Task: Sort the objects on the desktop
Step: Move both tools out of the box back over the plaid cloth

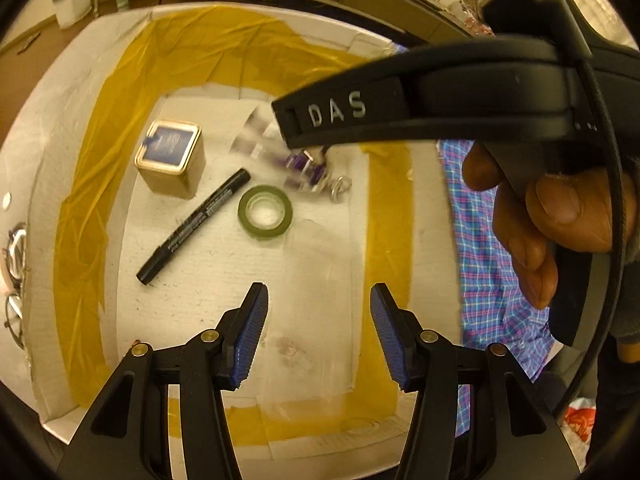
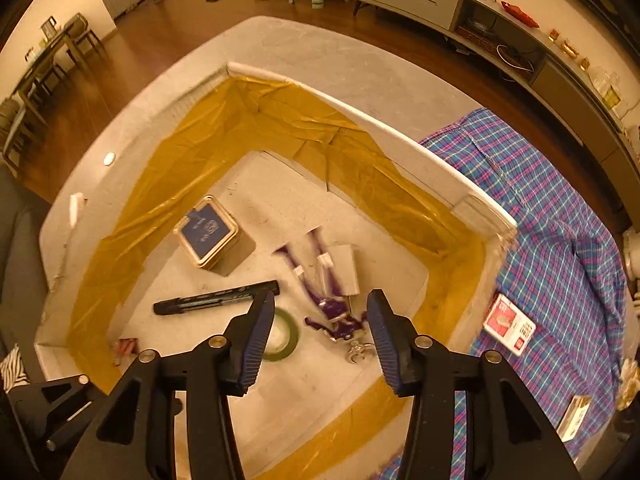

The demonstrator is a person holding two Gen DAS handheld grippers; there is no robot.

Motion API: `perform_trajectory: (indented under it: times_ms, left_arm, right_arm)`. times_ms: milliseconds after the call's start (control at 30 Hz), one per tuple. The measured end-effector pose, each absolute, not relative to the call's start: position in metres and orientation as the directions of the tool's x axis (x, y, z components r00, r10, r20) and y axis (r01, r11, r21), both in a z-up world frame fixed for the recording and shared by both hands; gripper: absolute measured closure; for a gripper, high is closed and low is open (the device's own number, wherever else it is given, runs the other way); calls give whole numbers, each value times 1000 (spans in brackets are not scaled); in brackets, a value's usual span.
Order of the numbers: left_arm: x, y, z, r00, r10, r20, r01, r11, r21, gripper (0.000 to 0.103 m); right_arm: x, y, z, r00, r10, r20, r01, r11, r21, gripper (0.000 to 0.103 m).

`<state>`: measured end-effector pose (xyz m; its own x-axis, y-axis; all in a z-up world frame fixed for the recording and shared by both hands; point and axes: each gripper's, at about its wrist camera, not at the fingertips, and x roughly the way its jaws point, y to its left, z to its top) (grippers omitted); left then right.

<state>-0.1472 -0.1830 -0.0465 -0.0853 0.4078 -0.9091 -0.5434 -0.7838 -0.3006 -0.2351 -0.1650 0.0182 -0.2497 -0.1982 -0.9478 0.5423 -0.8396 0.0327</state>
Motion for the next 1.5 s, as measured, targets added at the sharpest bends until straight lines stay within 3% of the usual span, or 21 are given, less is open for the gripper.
perform_trajectory:
  times_ms: [533, 867, 1300, 1500]
  left_arm:
    - [-111, -182, -13, -195, 369, -909, -583, -789, -195, 46]
    - [-70, -186, 25, -378, 403, -833, -627, -774, -90, 46]
    - [-30, -146, 41, -386, 482, -787, -670, -733, -121, 46]
    - [-15, -96, 36, -352, 507, -786, -707, -695, -131, 45]
  right_arm:
    - [-192, -129, 48, -280, -263, -923, 566, -822, 63, 53]
    - [-122, -72, 87, -429, -384, -818, 576, -813, 80, 49]
    - [-62, 39, 89, -607, -476, -636, 415, -873, 257, 48]
    - [-57, 105, 60, -639, -431, -637, 291, -902, 319, 48]
